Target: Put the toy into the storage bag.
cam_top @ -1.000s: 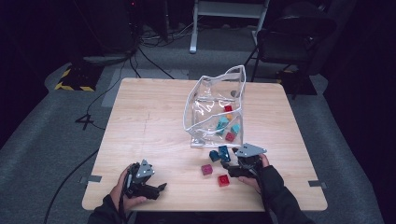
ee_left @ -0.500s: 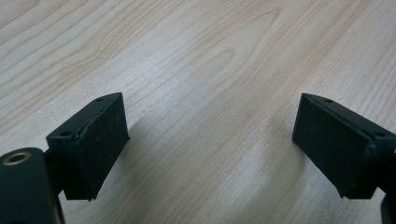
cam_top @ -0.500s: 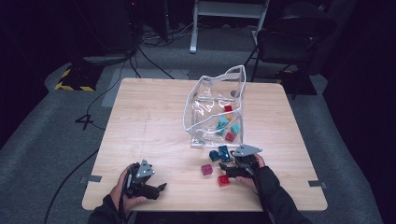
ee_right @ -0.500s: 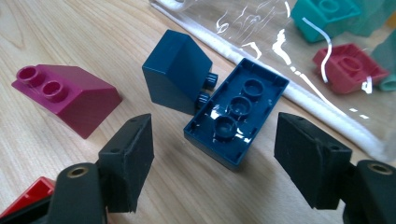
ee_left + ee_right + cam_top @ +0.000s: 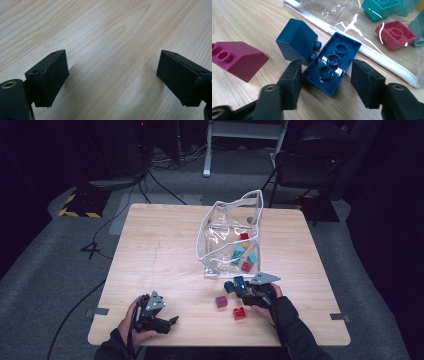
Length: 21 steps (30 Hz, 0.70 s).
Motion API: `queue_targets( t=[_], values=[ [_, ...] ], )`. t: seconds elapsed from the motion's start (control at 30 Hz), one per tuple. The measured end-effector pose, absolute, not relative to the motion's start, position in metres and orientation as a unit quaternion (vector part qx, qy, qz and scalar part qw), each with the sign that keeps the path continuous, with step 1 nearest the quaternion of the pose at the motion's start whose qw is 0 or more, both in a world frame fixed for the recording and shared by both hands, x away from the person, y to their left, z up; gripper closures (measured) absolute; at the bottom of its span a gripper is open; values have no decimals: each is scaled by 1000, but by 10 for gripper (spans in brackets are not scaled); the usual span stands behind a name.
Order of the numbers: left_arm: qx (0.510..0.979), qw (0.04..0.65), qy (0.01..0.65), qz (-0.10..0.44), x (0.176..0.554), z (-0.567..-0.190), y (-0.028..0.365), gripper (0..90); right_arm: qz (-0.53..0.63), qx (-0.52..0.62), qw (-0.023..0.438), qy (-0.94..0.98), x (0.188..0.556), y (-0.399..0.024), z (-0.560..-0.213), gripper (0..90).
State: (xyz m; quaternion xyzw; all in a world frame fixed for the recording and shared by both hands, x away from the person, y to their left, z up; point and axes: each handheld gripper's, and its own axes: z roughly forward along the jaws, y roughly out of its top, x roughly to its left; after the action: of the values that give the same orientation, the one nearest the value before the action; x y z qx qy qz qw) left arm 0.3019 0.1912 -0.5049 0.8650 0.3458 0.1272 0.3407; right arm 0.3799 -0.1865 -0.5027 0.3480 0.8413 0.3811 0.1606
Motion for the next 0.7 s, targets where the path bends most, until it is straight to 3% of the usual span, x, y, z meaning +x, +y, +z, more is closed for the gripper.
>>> queue_targets(
  t=[0.13, 0.7],
  values=[
    [865, 341, 346, 127, 302, -505, 191, 107, 382, 349, 161, 840, 378, -191, -502, 593],
    [864, 342, 347, 126, 302, -505, 191, 107, 394, 342, 176, 835, 368, -223, -484, 595]
  ],
)
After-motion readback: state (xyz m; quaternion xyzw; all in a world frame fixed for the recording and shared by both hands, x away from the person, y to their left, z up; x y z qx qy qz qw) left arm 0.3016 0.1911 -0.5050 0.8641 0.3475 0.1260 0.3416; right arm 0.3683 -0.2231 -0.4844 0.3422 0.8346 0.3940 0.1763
